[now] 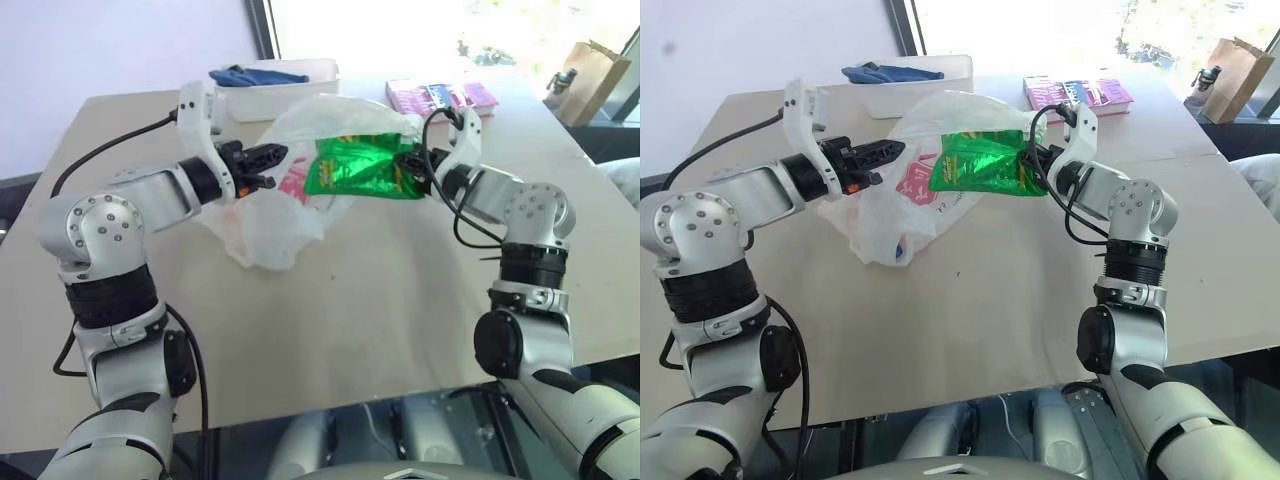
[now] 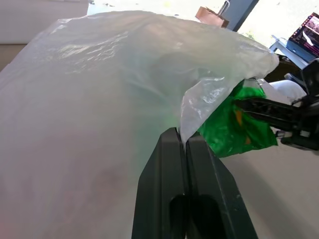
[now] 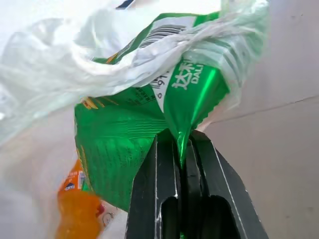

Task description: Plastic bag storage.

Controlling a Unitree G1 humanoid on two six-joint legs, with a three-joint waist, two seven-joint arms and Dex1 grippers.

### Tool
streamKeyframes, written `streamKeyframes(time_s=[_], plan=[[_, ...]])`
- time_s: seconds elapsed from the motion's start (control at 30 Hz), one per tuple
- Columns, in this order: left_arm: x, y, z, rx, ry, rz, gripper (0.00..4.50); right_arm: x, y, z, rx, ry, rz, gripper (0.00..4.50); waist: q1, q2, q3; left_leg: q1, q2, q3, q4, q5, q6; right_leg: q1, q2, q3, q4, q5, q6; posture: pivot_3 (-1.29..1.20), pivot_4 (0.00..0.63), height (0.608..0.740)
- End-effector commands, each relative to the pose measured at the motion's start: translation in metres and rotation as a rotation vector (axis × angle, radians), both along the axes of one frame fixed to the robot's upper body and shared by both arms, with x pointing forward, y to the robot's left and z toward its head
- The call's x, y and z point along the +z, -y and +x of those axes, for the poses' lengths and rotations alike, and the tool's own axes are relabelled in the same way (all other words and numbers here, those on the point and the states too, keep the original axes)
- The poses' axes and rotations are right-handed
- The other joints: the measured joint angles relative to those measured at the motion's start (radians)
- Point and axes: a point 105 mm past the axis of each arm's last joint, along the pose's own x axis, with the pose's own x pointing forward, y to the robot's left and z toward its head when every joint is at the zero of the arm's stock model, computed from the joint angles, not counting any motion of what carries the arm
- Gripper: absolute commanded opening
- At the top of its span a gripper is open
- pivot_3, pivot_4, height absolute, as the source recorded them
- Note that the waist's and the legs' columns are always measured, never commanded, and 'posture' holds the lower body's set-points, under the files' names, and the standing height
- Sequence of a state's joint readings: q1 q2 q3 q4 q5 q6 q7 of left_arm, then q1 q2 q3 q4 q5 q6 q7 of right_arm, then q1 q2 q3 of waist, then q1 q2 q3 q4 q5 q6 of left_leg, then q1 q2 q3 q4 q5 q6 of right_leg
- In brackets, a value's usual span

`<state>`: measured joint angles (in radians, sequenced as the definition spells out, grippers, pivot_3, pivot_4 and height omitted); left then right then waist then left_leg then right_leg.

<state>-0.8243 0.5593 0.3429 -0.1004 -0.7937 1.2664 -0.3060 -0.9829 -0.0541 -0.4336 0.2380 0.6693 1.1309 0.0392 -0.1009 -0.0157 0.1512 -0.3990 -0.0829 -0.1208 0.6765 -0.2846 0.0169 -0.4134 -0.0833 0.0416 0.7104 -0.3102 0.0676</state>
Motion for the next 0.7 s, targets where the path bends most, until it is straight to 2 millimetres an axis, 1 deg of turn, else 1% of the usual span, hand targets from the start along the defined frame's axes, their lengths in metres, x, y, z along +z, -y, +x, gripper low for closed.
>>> streamKeyframes(time_s=[0.03,0.07,0.13,0.17,0.2,0.27,0.37,0.43,0.5,0.57,0.6,0.63,0.67,0.7], plan=[[0.017,0.000,0.002,0.007,0.066,-0.002,0.00,0.020,-0.041,-0.031,0.225,0.127,-0.023,0.09,-0.001,0.000,0.000,0.000,0.000,0.000,0.000,0.000,0.000,0.000,0.000,0.000,0.000,0.000,0.000,0.00,0.150,0.740],[0.018,0.003,0.003,-0.006,0.069,0.001,0.00,0.018,-0.054,-0.043,0.305,0.139,-0.045,0.09,-0.001,0.000,0.000,0.000,0.000,0.000,0.000,0.000,0.000,0.000,0.000,0.000,0.000,0.000,0.000,0.00,0.150,0.740],[0.019,0.007,0.002,-0.026,0.075,0.011,0.00,0.014,-0.072,-0.061,0.412,0.158,-0.072,0.09,-0.002,0.000,0.000,0.000,0.000,0.000,0.000,0.000,0.000,-0.001,0.000,0.000,0.000,0.000,0.000,0.00,0.150,0.740],[0.020,0.010,0.002,-0.040,0.081,0.012,0.00,0.011,-0.078,-0.066,0.434,0.161,-0.091,0.09,0.000,0.000,0.000,0.000,0.000,0.000,0.000,0.000,0.000,-0.001,0.000,0.000,0.000,0.000,0.000,0.00,0.150,0.740],[0.020,0.013,0.000,-0.059,0.084,0.010,0.00,0.007,-0.083,-0.065,0.433,0.154,-0.106,0.09,0.001,0.000,0.000,0.000,0.000,-0.001,0.000,0.000,0.000,-0.001,0.000,0.000,0.000,0.000,0.000,0.00,0.150,0.740],[0.020,0.021,-0.004,-0.100,0.094,0.030,0.00,-0.002,-0.089,-0.057,0.394,0.136,-0.145,0.09,0.004,0.000,0.000,0.000,0.000,-0.001,0.000,0.000,0.000,0.000,0.000,0.000,0.000,0.000,0.000,0.00,0.150,0.740],[0.025,0.030,-0.010,-0.156,0.117,0.019,0.00,-0.007,-0.099,-0.043,0.363,0.116,-0.140,0.09,0.006,0.000,0.000,0.000,-0.001,-0.001,0.001,0.000,0.000,0.000,0.000,-0.001,0.000,0.000,0.000,0.00,0.150,0.740],[0.030,0.033,-0.012,-0.175,0.135,0.007,0.00,-0.010,-0.108,-0.033,0.344,0.095,-0.123,0.09,0.004,0.000,0.000,0.000,-0.001,-0.001,0.001,0.000,0.000,0.000,0.000,-0.001,0.000,0.000,0.000,0.00,0.150,0.740],[0.034,0.035,-0.015,-0.191,0.146,-0.013,0.00,-0.019,-0.120,-0.017,0.304,0.074,-0.121,0.09,-0.002,0.000,0.000,0.000,-0.001,-0.001,0.001,0.000,0.000,0.000,0.000,0.000,0.000,0.000,0.000,0.00,0.150,0.740],[0.034,0.034,-0.016,-0.196,0.144,-0.021,0.00,-0.022,-0.129,-0.005,0.260,0.104,-0.115,0.09,-0.008,0.000,0.000,0.000,0.000,0.000,0.000,0.000,0.000,0.000,0.000,0.000,0.000,0.000,0.000,0.00,0.150,0.740],[0.032,0.033,-0.016,-0.192,0.136,-0.017,0.00,-0.021,-0.132,0.000,0.245,0.110,-0.097,0.09,-0.012,0.000,0.000,0.001,0.000,-0.001,0.000,0.000,0.000,0.000,0.000,0.000,0.000,0.000,0.000,0.00,0.150,0.740],[0.027,0.032,-0.016,-0.184,0.126,-0.009,0.00,-0.020,-0.135,0.004,0.235,0.152,-0.108,0.09,-0.015,0.000,0.000,0.001,0.000,0.000,0.000,0.000,0.000,0.000,0.000,0.000,0.000,0.000,0.000,0.00,0.150,0.740],[0.023,0.031,-0.016,-0.177,0.116,-0.004,0.00,-0.020,-0.140,0.005,0.245,0.174,-0.104,0.09,-0.019,0.000,0.000,0.000,0.000,-0.001,0.000,0.000,0.000,0.000,0.000,0.000,0.000,0.000,0.000,0.00,0.150,0.740],[0.020,0.029,-0.016,-0.169,0.106,-0.004,0.00,-0.021,-0.145,0.004,0.271,0.199,-0.106,0.67,-0.021,0.000,0.000,0.000,0.000,-0.001,0.000,0.000,0.000,0.000,0.000,0.000,0.000,0.000,0.000,0.00,0.150,0.740]])
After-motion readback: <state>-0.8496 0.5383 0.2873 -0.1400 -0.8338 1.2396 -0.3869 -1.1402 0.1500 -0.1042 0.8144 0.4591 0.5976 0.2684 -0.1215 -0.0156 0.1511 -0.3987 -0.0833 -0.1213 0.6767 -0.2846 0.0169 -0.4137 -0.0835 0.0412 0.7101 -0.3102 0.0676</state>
